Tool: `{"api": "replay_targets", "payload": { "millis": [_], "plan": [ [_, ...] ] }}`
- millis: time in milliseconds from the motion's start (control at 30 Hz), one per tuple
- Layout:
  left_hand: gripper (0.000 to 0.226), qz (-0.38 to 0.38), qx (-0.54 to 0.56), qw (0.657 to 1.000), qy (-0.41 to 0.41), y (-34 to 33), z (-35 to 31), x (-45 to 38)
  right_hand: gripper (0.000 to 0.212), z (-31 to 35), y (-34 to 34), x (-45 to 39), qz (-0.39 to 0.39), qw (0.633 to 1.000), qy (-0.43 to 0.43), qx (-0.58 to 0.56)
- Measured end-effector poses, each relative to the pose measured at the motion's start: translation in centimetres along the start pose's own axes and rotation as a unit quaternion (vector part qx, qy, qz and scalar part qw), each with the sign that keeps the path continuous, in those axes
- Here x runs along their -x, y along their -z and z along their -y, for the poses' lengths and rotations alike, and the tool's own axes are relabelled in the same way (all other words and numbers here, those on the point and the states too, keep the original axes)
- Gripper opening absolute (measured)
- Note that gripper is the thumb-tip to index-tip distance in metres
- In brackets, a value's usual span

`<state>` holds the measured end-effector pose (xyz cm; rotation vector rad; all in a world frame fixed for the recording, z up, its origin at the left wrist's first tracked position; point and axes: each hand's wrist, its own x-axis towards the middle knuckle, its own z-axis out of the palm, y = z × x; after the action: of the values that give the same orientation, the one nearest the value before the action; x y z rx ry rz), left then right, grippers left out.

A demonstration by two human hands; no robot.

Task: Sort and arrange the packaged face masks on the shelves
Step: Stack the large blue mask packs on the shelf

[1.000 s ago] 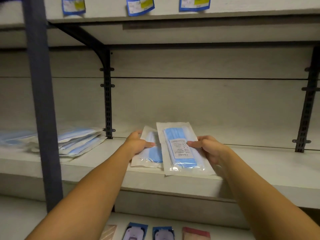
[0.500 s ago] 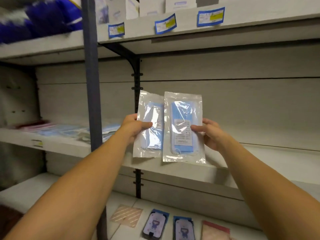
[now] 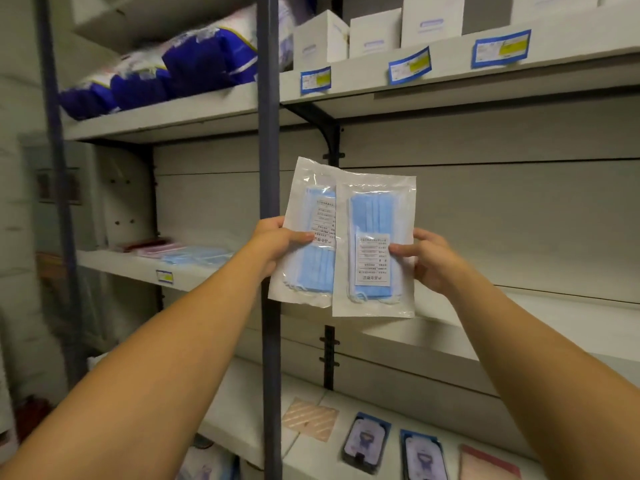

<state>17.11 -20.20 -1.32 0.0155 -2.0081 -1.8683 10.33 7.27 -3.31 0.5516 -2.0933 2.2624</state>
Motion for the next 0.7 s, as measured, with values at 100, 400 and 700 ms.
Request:
{"api": "replay_targets", "payload": {
  "millis": [100, 400, 700],
  "plan": [
    [0.039, -0.015, 0.007, 1.000, 0.012, 3.7, 0.3, 0.5, 0.041, -0.8, -3.4, 0.2, 0.013, 1.000, -0.010, -0.002],
    [0.035, -0.072, -0.025, 0.997, 0.018, 16.8, 1.9, 2.2, 0.040, -3.0, -15.0, 0.7, 0.052, 0.998, -0.028, 0.005],
    [0.033, -0.127, -0.036, 0.991, 0.030, 26.1, 4.1, 3.6, 0.036, -4.1, -25.0, 1.3, 0.070, 0.997, -0.024, 0.010]
  ]
}}
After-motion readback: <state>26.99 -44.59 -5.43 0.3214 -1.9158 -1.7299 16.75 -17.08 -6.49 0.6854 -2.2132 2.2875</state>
